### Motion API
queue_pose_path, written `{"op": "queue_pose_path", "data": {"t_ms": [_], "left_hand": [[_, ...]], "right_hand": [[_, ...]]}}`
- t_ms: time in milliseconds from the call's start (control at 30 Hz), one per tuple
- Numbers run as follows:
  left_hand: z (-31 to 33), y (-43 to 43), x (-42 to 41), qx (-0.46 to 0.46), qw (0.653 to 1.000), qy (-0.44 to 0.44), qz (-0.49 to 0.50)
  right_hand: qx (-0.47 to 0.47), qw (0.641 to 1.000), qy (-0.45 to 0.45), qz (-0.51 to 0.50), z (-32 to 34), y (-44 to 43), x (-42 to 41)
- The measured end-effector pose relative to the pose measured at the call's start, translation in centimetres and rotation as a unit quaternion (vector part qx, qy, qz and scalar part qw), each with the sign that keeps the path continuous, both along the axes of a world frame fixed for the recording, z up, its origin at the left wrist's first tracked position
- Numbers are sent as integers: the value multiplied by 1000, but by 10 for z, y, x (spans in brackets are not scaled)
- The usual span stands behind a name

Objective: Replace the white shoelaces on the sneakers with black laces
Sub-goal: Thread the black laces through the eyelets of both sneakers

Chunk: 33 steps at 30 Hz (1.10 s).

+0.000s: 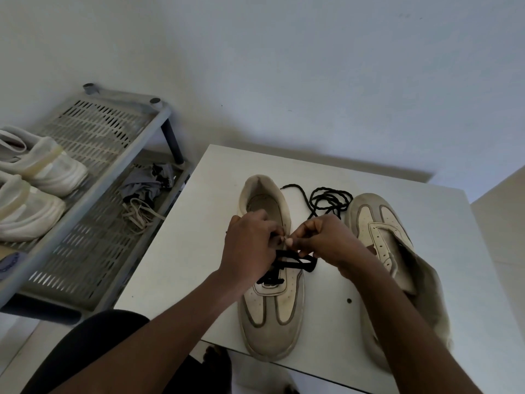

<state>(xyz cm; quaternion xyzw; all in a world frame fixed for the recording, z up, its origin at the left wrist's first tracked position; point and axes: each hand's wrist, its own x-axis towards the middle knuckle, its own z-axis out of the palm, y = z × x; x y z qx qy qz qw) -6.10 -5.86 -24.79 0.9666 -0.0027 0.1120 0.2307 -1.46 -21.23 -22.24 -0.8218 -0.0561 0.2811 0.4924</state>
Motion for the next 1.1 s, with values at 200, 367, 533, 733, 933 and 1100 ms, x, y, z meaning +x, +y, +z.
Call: {"op": "queue_pose_path", "data": {"t_ms": [200, 367, 533, 733, 933, 1100], "left_hand": [[4, 9, 2, 7, 999, 0, -49], [6, 16, 3, 30, 998, 54, -31], [9, 24, 6, 15, 996, 65, -60], [8, 27, 6, 34, 994, 67, -74], [9, 29, 7, 21, 994, 71, -81], [8, 29, 7, 6, 994, 74, -77]], "right_hand": [[5, 1000, 25, -4, -6, 2, 0], [-15, 998, 30, -51, -3, -3, 7], [-14, 995, 29, -99, -6, -11, 11], [5, 990, 6, -139, -9, -16, 15], [-20, 875, -267, -403, -17, -37, 33], [137, 909, -169, -355, -15, -23, 28]]}}
